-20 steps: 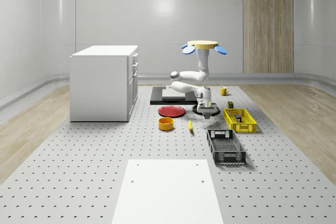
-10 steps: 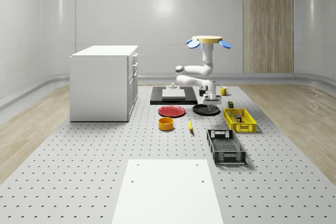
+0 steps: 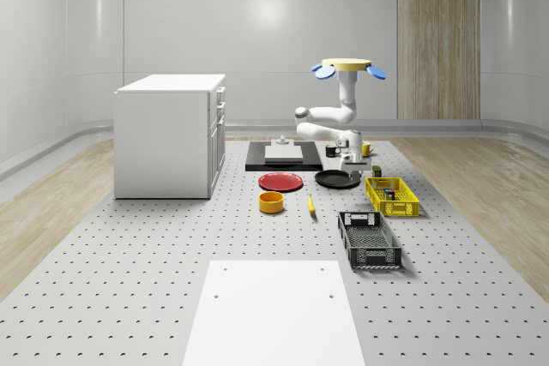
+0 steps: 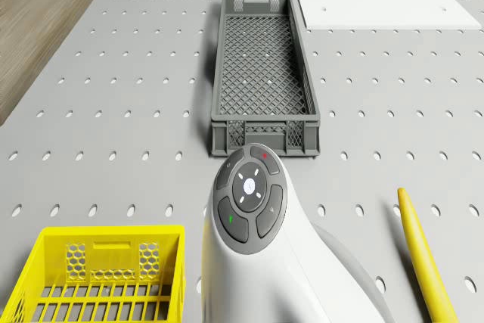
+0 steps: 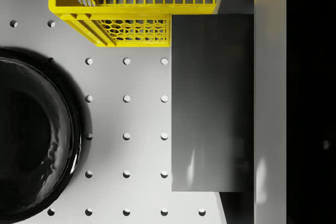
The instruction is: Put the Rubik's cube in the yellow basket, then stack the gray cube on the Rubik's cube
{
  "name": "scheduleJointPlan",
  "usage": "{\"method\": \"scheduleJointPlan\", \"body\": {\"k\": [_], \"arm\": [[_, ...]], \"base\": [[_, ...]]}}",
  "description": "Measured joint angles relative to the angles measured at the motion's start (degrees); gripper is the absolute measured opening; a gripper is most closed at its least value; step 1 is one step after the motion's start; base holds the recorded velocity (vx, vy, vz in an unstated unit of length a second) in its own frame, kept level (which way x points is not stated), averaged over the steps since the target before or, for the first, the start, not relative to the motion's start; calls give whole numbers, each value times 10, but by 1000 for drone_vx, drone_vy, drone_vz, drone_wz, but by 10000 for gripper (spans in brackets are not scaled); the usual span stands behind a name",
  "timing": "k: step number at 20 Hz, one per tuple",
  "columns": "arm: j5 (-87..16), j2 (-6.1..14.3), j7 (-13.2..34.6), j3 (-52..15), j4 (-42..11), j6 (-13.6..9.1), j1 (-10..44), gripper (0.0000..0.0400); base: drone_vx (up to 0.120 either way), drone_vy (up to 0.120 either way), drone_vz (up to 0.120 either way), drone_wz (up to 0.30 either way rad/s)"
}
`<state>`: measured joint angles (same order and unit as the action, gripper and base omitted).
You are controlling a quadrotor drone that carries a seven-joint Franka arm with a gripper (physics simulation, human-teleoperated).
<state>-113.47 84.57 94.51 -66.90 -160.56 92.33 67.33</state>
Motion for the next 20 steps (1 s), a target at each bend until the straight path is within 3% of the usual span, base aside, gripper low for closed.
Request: {"method": "scheduleJointPlan", "body": {"k": [13, 20], "arm": [[0, 0, 0, 0, 0, 0, 0, 250], [0, 1, 0, 0, 0, 1, 0, 250]], "base": [[0, 89, 0, 0], [-97, 120, 0, 0]]}}
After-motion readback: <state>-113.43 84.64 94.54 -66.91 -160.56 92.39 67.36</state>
